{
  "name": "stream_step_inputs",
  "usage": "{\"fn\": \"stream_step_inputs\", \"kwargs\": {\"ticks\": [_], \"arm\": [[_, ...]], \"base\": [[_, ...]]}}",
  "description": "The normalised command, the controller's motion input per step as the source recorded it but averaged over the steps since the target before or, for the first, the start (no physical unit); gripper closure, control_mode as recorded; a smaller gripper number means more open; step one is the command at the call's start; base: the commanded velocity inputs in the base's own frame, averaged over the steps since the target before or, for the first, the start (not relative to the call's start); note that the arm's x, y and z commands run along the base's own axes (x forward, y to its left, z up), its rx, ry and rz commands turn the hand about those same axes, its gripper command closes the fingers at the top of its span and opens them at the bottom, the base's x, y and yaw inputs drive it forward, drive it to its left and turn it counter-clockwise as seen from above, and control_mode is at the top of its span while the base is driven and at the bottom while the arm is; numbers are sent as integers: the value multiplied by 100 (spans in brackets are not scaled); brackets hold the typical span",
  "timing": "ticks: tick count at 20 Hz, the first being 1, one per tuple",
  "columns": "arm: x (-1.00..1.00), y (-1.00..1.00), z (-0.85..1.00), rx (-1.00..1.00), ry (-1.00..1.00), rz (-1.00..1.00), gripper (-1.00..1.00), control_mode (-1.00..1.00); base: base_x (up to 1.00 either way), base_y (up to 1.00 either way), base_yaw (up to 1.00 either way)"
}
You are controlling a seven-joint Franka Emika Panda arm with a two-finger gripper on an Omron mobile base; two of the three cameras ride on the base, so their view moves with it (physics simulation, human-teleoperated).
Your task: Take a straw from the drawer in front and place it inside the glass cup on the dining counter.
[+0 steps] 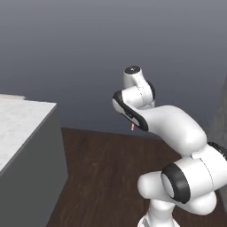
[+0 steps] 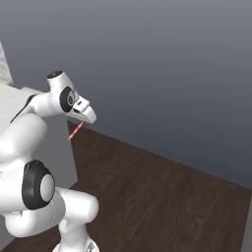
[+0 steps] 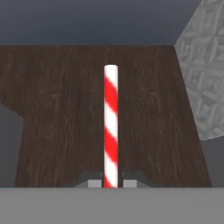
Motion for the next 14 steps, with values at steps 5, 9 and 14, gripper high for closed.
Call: {"fn": "stream_step_inputs", "kwargs": {"ticks": [5, 9, 14], "arm": [[0, 0, 0, 0, 0, 0, 100, 100], [0, 0, 0, 0, 0, 0, 100, 100], [0, 0, 0, 0, 0, 0, 100, 100]], "base": [[100, 0, 20], [100, 0, 41], [100, -9, 57]]}}
